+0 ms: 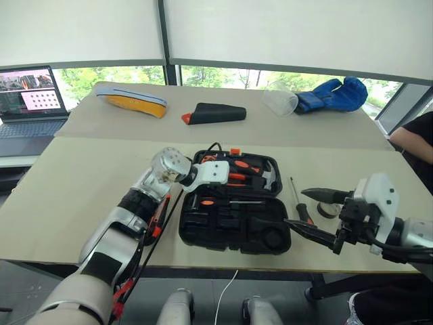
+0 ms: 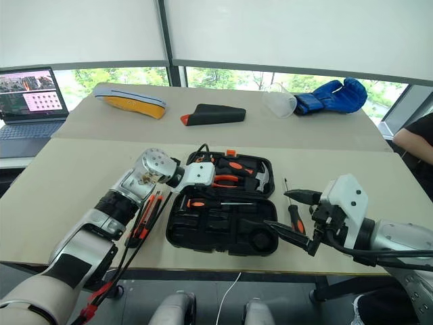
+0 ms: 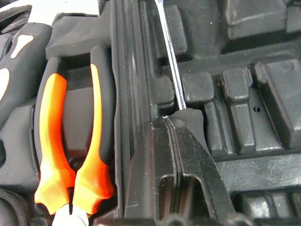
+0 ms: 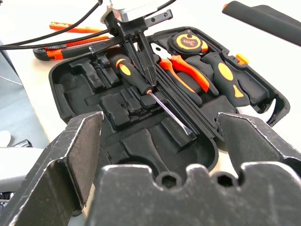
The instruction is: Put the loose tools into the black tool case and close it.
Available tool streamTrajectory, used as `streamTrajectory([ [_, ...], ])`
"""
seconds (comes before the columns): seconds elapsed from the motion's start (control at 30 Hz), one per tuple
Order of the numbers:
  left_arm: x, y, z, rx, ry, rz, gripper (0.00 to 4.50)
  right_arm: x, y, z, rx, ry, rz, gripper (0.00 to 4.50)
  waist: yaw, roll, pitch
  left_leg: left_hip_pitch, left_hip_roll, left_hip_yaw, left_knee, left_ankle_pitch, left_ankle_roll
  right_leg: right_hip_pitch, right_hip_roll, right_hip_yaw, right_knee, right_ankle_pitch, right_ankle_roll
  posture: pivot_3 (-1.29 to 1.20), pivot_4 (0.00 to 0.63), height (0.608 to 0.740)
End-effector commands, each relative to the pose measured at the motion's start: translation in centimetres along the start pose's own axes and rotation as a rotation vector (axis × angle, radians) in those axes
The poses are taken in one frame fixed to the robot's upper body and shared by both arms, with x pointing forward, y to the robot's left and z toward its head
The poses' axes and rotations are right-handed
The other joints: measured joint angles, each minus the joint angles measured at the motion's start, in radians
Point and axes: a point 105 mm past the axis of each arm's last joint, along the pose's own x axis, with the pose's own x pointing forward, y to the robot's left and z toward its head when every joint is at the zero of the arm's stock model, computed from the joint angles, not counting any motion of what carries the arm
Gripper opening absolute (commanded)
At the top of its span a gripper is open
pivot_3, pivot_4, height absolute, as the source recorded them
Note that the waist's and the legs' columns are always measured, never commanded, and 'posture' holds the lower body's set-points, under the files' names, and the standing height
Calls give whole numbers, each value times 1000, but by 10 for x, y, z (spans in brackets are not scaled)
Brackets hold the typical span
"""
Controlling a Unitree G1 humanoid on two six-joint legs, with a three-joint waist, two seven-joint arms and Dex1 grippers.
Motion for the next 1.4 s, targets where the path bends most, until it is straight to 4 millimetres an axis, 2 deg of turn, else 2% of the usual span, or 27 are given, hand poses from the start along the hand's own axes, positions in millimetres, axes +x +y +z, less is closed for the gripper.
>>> streamTrajectory([
  [0.03, 12, -16, -24, -33, 73, -63, 55, -1, 2, 6, -25, -24, -7, 4500, 1, 0, 0, 0, 0, 0, 0, 0, 0, 0, 0, 0, 0, 0, 0, 0, 150, 740],
  [0.13, 8, -6, -17, -48, 43, -25, 55, -1, 2, 5, -23, -23, -6, 4500, 2, 1, -1, 1, 0, 0, 0, 0, 0, 1, 0, 0, 0, 1, 0, 0, 150, 740],
  [0.3, -41, 26, 25, -184, -209, 56, 55, -4, -7, -3, -7, 11, -71, 4500, 1, 1, 0, 0, 0, 0, 0, 0, -1, -1, 0, 0, 0, 3, 0, 0, 150, 740],
  [0.33, -52, 27, 33, -217, -282, 43, 555, -6, -10, -5, 7, 15, -101, 4500, 0, 0, 0, 0, 0, 0, 0, 0, -1, -2, 0, 0, 0, 3, 0, 0, 150, 740],
  [0.37, -66, 26, 42, -258, -358, 27, 742, -8, -13, -9, 34, 17, -138, 4500, -2, 0, 0, -1, 0, 0, 0, 0, -1, -2, 0, 0, 1, 3, 0, 0, 150, 740],
  [0.47, -99, 22, 62, -326, -533, 2, 1885, -13, -16, -20, 109, 15, -244, 4500, -8, 0, 0, -1, 0, 0, 0, 0, 0, -2, 0, 0, 0, 2, -1, 0, 150, 740],
  [0.6, -121, 8, 77, -339, -660, -8, 3354, -14, -20, -38, 203, 24, -408, 4500, -11, 1, 0, -1, -1, -1, -1, 0, 1, -1, 0, 1, 0, 0, 0, 0, 150, 740],
  [0.7, -122, -9, 83, -315, -666, -76, 4430, -12, -27, -57, 261, 51, -551, 4500, -12, 1, 0, -1, 0, -1, -1, 0, 1, -2, 0, 1, 0, 0, 0, 0, 150, 740],
  [0.83, -119, -26, 82, -273, -623, -173, 4473, -6, -42, -82, 315, 81, -746, 4500, -22, 2, 0, -1, 0, -2, -1, 0, 0, -2, 1, 0, 1, 2, -1, 0, 150, 740],
  [1.0, -114, -31, 76, -212, -553, -170, 4473, 17, -33, -101, 346, 122, -705, 4500, -26, 3, 0, 0, 0, -1, -1, -2, -3, -2, 0, 0, 0, 3, -2, 0, 150, 740],
  [1.17, -110, -32, 71, -183, -513, -151, 4473, 27, -34, -116, 360, 165, -734, 4500, -26, 3, 0, 0, 0, -1, -2, -1, -2, -3, 1, 1, 0, 3, -2, 0, 150, 740],
  [1.27, -109, -32, 70, -194, -516, -158, 4500, 30, -33, -114, 382, 137, -743, 3792, -24, 3, 0, -1, 0, -1, -2, 1, 1, -3, 1, 1, 0, 2, -2, 0, 150, 740],
  [1.4, -107, -32, 67, -197, -507, -156, 4500, 25, -41, -109, 426, 74, -861, 2463, -25, 3, 0, -1, 0, -1, -2, 1, 1, -3, 1, 1, 0, 2, -2, 0, 150, 740],
])
